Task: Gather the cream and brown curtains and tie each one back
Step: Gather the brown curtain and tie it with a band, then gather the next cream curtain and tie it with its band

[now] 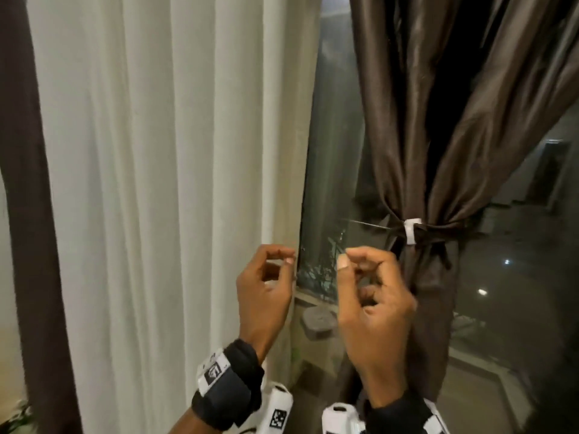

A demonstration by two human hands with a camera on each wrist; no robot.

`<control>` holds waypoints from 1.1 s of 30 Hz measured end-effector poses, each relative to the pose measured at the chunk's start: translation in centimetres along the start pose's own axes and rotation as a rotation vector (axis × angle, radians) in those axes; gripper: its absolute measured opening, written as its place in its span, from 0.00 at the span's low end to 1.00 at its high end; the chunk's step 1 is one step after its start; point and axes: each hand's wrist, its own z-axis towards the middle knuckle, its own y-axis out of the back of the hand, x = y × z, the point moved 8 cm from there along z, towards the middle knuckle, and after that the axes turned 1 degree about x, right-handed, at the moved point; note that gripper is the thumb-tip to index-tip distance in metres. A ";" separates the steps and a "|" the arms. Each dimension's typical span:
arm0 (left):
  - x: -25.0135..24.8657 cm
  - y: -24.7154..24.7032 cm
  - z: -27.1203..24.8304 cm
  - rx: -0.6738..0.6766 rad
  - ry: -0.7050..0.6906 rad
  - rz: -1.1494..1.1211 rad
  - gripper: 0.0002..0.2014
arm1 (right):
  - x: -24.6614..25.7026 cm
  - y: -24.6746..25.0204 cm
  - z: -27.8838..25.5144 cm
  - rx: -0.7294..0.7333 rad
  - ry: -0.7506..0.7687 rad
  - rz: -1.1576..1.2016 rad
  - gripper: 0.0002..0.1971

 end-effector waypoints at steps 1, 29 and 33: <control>1.1 1.9 0.0 -0.030 0.005 0.015 0.09 | -0.9 -2.6 -1.1 0.037 -0.040 -0.003 0.05; 12.9 6.9 0.5 0.452 -0.264 0.369 0.18 | -13.5 -21.0 -6.9 0.251 -0.763 -0.150 0.44; 12.7 14.1 4.8 -0.119 -0.220 0.437 0.18 | -15.7 -20.5 -6.6 0.210 -0.922 -0.089 0.18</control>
